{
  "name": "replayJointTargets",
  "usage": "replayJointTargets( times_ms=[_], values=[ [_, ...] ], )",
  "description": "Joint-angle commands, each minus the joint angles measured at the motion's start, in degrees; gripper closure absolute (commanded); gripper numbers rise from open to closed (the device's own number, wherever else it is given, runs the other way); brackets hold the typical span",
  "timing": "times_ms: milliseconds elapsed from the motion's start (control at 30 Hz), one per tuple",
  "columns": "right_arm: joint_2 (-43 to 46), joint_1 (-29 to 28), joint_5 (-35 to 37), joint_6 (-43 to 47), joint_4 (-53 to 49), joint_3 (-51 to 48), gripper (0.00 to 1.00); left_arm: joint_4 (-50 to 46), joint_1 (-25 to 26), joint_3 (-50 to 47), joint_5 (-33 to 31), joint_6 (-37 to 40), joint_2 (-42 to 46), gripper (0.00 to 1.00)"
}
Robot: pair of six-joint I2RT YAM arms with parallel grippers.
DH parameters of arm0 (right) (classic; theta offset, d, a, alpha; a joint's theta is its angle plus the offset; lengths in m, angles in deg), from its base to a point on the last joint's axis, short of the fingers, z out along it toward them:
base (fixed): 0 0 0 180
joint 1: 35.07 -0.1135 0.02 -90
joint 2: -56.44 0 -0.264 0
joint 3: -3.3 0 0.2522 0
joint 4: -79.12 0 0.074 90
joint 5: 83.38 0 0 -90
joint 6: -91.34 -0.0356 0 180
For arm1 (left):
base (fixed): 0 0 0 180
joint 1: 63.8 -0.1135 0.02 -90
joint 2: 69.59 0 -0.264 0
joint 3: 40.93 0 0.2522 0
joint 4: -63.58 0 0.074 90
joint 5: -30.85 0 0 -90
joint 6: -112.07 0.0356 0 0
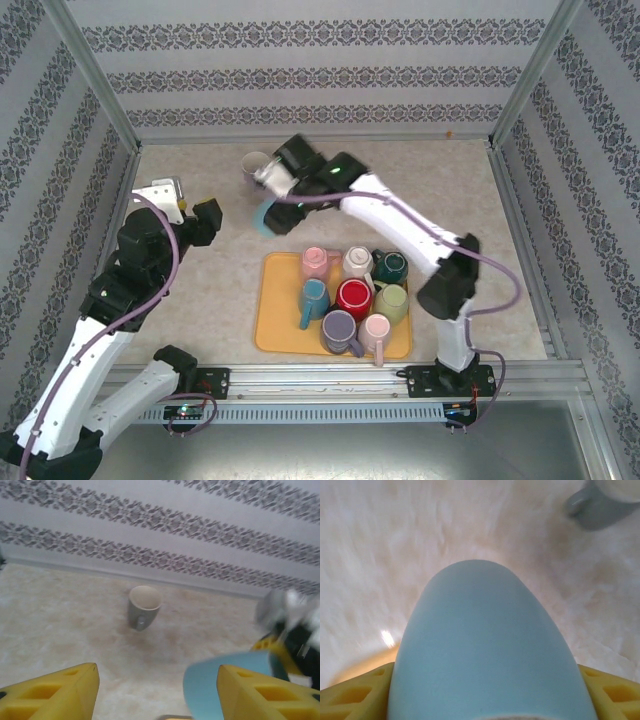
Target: Turn the mug right side up
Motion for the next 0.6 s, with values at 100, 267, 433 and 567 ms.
replayJointTargets(
  times_ms=[100, 267, 433, 567],
  values=[
    [18.7, 11.0, -15.6, -42.1, 36.2, -24.2, 0.7, 5.6, 0.9, -0.8, 15.7, -1.2, -1.6, 0.35],
    [25.5, 16.0, -20.4, -64.0, 56.0, -37.9, 0.69, 18.7, 0.9, -4.7, 34.8, -3.3, -5.9, 0.33],
    [29.2, 17.4, -22.7, -76.6, 69.8, -45.3, 0.69, 39.0, 0.6, -8.5, 53.8, -12.3, -15.2, 0.3],
    [31.1, 18.2, -24.3, -81.8, 75.8, -48.0, 0.69, 54.6, -0.2, -10.3, 60.1, -22.3, -21.4, 0.3]
  ],
)
